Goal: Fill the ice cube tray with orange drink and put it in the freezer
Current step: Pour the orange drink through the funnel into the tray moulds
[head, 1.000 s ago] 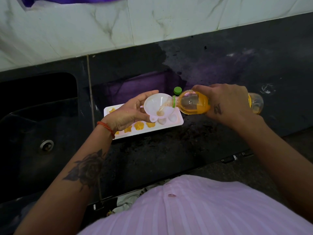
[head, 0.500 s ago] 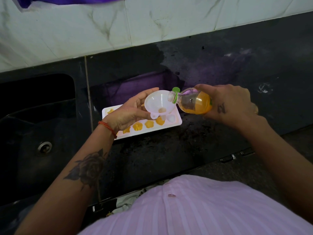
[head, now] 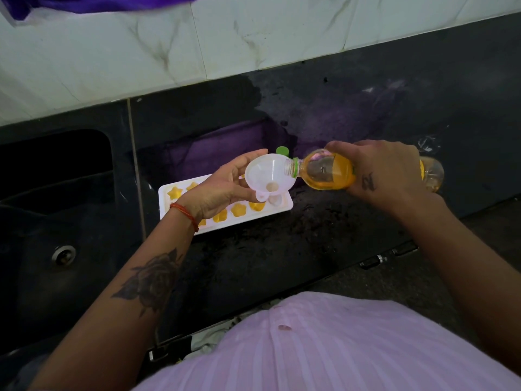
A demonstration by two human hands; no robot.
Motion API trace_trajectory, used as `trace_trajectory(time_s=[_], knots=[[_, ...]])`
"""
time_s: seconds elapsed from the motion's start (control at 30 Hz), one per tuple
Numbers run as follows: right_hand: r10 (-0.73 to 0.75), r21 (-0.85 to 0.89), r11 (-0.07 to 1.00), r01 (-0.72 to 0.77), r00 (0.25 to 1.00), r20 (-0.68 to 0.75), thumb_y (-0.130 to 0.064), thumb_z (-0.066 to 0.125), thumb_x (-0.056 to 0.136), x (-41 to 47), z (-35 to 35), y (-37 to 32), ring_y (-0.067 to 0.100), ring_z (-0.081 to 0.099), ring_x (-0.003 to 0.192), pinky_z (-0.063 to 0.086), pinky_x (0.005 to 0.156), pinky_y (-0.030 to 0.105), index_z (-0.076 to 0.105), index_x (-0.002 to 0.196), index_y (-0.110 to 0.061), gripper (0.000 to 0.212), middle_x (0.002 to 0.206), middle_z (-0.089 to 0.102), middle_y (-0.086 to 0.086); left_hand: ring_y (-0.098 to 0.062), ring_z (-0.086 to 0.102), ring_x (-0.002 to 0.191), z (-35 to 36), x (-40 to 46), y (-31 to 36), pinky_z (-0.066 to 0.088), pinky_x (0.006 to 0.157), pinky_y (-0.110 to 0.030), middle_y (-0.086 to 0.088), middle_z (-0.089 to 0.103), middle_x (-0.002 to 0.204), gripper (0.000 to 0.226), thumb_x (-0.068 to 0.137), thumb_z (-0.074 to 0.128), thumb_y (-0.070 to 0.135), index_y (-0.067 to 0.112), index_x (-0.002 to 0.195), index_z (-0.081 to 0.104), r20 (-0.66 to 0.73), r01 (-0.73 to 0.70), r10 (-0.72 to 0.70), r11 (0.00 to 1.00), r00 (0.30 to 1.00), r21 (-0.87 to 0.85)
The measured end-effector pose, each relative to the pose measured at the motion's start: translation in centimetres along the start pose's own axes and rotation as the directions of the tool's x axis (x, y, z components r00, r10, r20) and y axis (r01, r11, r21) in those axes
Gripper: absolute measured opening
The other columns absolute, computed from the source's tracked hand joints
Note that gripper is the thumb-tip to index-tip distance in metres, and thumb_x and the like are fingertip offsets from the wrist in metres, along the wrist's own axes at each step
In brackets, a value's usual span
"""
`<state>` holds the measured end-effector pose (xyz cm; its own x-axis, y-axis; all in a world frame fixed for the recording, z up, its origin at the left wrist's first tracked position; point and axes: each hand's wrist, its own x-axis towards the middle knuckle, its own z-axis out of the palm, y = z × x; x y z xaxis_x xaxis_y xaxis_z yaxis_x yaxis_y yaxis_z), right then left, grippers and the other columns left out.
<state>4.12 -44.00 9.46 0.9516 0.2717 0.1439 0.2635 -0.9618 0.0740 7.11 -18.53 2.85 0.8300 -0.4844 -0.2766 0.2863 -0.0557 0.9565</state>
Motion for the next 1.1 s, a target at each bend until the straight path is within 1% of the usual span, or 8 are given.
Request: trace_trajectory(time_s=[0.17, 0.3, 0.53, 0.7, 0.8, 0.87, 0.97, 1.1], knots=[[-0.006, -0.005, 1.0, 0.006, 1.0, 0.012, -0.038, 0.067, 0.081, 0.1, 0.2, 0.1, 0.033, 0.061, 0.093, 0.038, 0.07, 0.036, 0.04, 0.134, -0.036, 0.06, 0.106, 0.065, 0.007, -0.021, 0.05, 0.124, -0.1, 0.1, 0.1, 0.053, 0.092, -0.027, 0.0, 0.045, 0.141, 0.081, 0.072, 0.065, -0.017, 0.026, 0.136, 0.042, 0.012, 0.01, -0.01, 1.0, 1.0, 0.002], [0.001, -0.026, 1.0, -0.001, 1.0, 0.015, -0.038, 0.065, 0.082, 0.3, 0.2, 0.0, 0.033, 0.061, 0.094, 0.033, 0.068, 0.034, 0.039, 0.135, -0.036, 0.059, 0.107, 0.065, 0.007, -0.023, 0.051, 0.125, -0.2, 0.2, 0.0, 0.053, 0.093, -0.031, -0.002, 0.045, 0.141, 0.081, 0.071, 0.065, -0.017, 0.026, 0.136, 0.043, 0.018, 0.012, -0.012, 1.0, 1.0, -0.008], [0.006, -0.018, 1.0, -0.005, 1.0, 0.014, -0.037, 0.066, 0.081, 0.5, 0.2, 0.2, 0.033, 0.062, 0.093, 0.032, 0.067, 0.034, 0.041, 0.135, -0.035, 0.059, 0.106, 0.066, 0.007, -0.022, 0.052, 0.124, -0.2, 0.4, 0.0, 0.052, 0.095, -0.033, -0.001, 0.045, 0.141, 0.082, 0.072, 0.065, -0.017, 0.026, 0.138, 0.042, 0.031, 0.021, -0.021, 1.0, 0.999, -0.008], [0.021, 0.063, 0.998, -0.023, 0.999, 0.027, -0.045, 0.064, 0.081, 0.4, -0.1, 0.0, 0.033, 0.062, 0.092, 0.032, 0.066, 0.032, 0.044, 0.132, -0.036, 0.056, 0.103, 0.067, 0.006, -0.022, 0.051, 0.125, -0.5, 0.4, 0.1, 0.052, 0.096, -0.033, -0.001, 0.046, 0.141, 0.083, 0.071, 0.067, -0.016, 0.026, 0.137, 0.043, 0.036, 0.017, -0.017, 1.0, 0.999, 0.0], [0.034, 0.136, 0.99, -0.047, 0.995, 0.097, -0.049, 0.062, 0.079, 0.6, -0.8, -0.5, 0.032, 0.061, 0.096, 0.034, 0.069, 0.032, 0.043, 0.134, -0.036, 0.059, 0.106, 0.067, 0.007, -0.022, 0.052, 0.125, -0.8, 0.4, 0.0, 0.051, 0.096, -0.034, -0.001, 0.048, 0.14, 0.087, 0.064, 0.072, -0.011, 0.025, 0.138, 0.043, 0.038, 0.017, -0.017, 1.0, 0.999, -0.008], [0.048, 0.182, 0.981, -0.071, 0.991, 0.128, -0.047, 0.067, 0.074, 0.9, -1.0, -0.7, 0.032, 0.061, 0.099, 0.04, 0.074, 0.034, 0.041, 0.135, -0.037, 0.067, 0.107, 0.067, 0.008, -0.022, 0.054, 0.123, -1.0, 0.3, 0.0, 0.05, 0.097, -0.036, -0.001, 0.049, 0.139, 0.088, 0.061, 0.072, -0.007, 0.026, 0.138, 0.043, 0.032, 0.022, -0.021, 1.0, 0.999, -0.023], [0.083, 0.25, 0.96, -0.124, 0.982, 0.169, -0.04, 0.079, 0.063, 1.6, -0.9, -0.9, 0.031, 0.061, 0.1, 0.045, 0.08, 0.036, 0.04, 0.134, -0.04, 0.081, 0.106, 0.068, 0.006, -0.021, 0.056, 0.122, -1.4, 0.2, 0.2, 0.052, 0.095, -0.036, 0.002, 0.05, 0.138, 0.091, 0.062, 0.071, -0.012, 0.027, 0.138, 0.041, 0.018, 0.023, -0.021, 0.998, 1.0, -0.06], [0.079, 0.429, 0.891, -0.149, 0.981, 0.176, -0.042, 0.084, 0.053, 3.1, -0.6, -1.0, 0.027, 0.062, 0.095, 0.046, 0.079, 0.035, 0.046, 0.126, -0.039, 0.083, 0.102, 0.068, -0.001, -0.022, 0.06, 0.117, -1.8, 0.1, 1.0, 0.053, 0.092, -0.038, 0.001, 0.055, 0.132, 0.089, 0.06, 0.07, -0.012, 0.023, 0.136, 0.042, -0.021, 0.019, -0.021, 0.993, 1.0, -0.116]])
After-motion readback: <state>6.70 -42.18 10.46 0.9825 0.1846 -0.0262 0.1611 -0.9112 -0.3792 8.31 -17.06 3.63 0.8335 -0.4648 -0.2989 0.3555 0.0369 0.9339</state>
